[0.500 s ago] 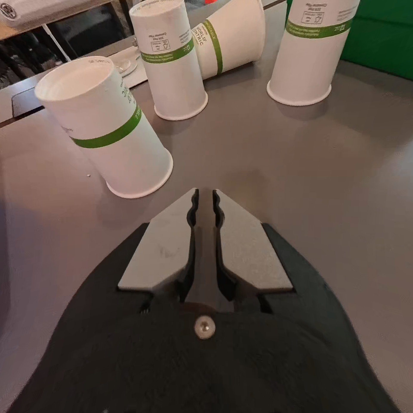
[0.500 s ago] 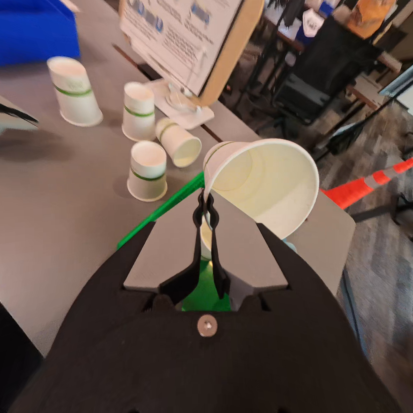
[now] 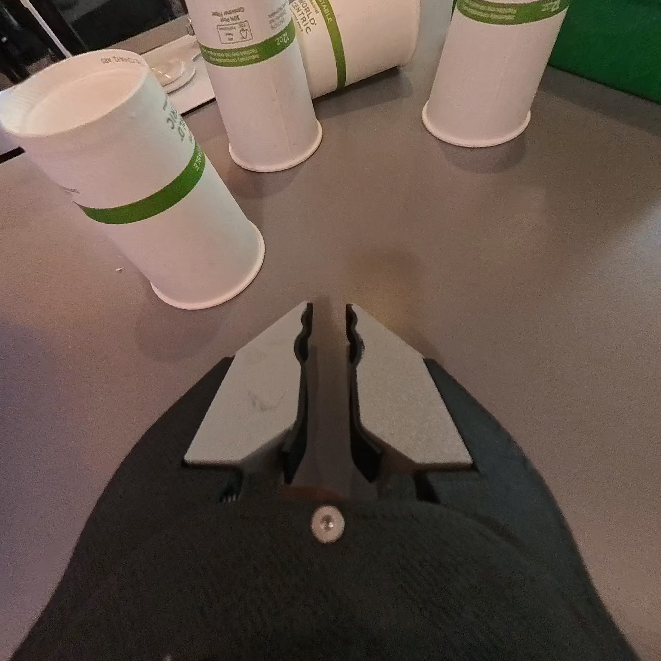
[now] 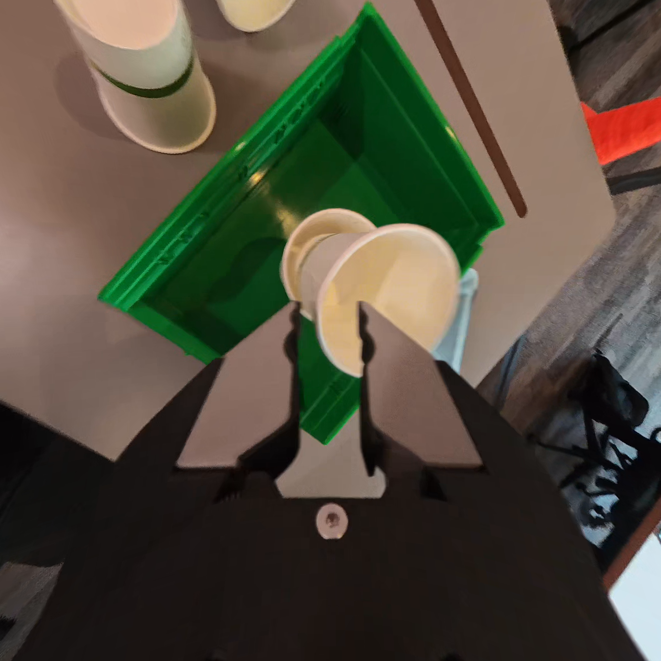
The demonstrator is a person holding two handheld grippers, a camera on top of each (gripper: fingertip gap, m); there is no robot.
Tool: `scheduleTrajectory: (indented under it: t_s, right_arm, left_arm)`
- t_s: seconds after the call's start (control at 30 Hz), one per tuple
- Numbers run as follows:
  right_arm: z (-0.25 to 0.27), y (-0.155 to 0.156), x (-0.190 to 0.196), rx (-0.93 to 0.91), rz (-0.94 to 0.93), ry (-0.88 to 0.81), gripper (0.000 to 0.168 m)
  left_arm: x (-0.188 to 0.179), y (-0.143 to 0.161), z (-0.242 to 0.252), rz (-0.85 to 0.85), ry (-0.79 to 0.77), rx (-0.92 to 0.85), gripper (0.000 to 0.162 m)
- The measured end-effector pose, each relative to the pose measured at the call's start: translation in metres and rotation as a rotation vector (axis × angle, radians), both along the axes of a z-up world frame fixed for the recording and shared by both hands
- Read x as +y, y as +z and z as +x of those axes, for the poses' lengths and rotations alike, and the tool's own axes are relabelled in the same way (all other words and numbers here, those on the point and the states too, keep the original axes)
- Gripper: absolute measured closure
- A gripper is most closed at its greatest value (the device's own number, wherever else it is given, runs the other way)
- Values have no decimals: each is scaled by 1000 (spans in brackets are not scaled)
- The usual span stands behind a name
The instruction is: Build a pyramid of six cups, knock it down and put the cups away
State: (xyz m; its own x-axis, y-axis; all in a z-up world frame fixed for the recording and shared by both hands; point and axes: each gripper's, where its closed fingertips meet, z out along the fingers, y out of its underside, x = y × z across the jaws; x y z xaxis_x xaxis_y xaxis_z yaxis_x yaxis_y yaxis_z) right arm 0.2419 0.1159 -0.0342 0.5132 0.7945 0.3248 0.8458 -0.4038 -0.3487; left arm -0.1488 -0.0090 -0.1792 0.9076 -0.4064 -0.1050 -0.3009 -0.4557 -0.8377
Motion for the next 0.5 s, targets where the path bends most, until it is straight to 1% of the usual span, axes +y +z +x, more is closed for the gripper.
scheduleTrajectory:
  t_s: [0.03,0.07,0.13,0.23,0.33,0.4,0.5]
  right_arm:
    - [1,1,4,-14,28,-16,125]
    - [-2,2,4,-7,42,-10,127]
    - [-15,9,-2,56,68,27,139]
    - [-38,34,-16,194,155,74,139]
    - [-71,54,-53,389,188,188,139]
    - [-88,56,-82,486,200,265,140]
    - [-95,41,-106,525,251,331,144]
  left_arm:
    - [0,1,0,3,1,-7,146]
    - [0,1,0,5,1,-14,146]
    - [0,2,-1,6,1,-24,146]
    - [0,2,0,1,0,-26,145]
    - [0,0,1,-6,-6,-9,144]
    - [-2,-2,4,-10,-20,7,140]
    - [-10,-7,18,-46,-95,11,124]
